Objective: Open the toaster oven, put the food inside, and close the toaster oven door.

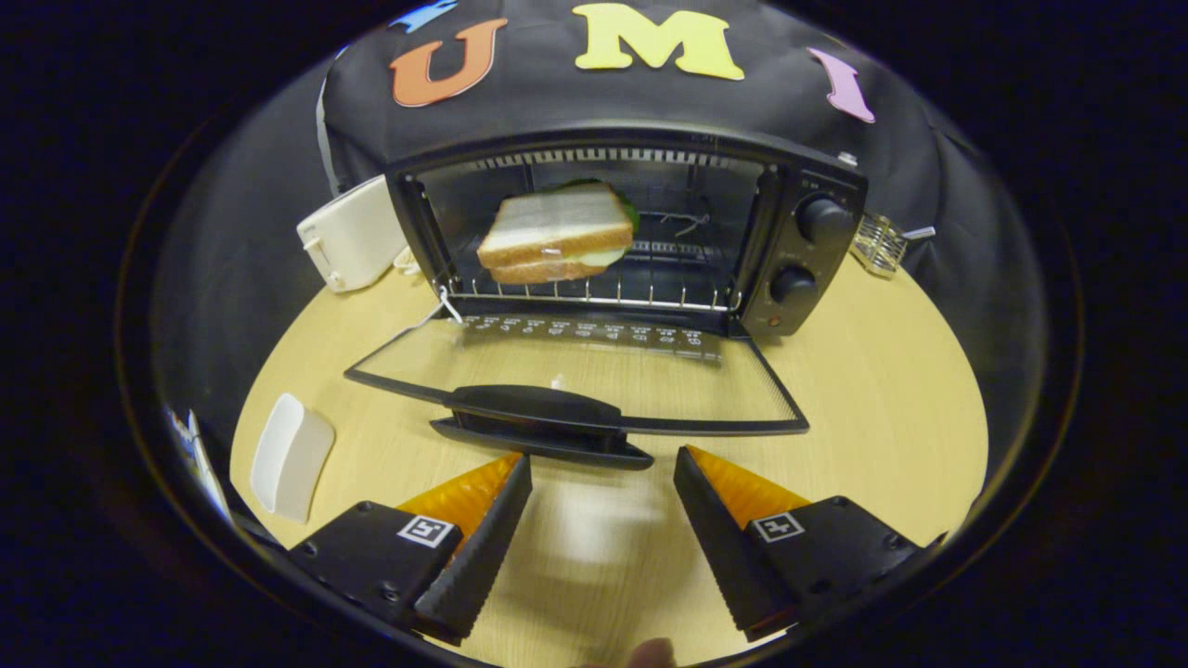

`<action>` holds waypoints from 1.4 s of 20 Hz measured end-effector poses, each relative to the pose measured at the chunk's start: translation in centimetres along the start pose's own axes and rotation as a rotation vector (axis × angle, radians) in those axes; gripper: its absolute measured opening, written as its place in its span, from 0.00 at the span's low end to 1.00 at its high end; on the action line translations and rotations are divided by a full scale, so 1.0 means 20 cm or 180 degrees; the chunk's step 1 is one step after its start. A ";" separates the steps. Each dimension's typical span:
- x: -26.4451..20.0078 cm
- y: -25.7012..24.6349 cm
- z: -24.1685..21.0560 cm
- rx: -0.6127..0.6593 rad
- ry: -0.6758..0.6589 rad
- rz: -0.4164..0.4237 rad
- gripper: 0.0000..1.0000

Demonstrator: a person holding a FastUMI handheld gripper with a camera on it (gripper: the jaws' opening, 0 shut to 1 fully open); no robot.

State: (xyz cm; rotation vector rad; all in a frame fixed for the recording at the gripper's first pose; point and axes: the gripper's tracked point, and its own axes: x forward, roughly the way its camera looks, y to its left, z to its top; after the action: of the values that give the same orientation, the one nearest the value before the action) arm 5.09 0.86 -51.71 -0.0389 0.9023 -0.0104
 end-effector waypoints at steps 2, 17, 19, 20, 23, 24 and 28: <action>-0.06 -0.01 0.12 0.0022 -0.0149 0.0039 1.00; -0.34 0.04 1.05 0.0070 -0.1058 0.0176 1.00; -0.53 0.06 1.22 0.0076 -0.1273 0.0188 1.00; -0.63 0.06 1.30 0.0096 -0.1390 0.0201 1.00; -0.95 0.08 1.53 0.0156 -0.1713 0.0243 1.00; -1.05 0.08 1.60 0.0193 -0.1822 0.0238 1.00; -1.40 0.03 1.75 0.0357 -0.2099 0.0204 1.00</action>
State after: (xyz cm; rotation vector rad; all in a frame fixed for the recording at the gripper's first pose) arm 15.21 3.15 -8.02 0.0879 0.2424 0.0113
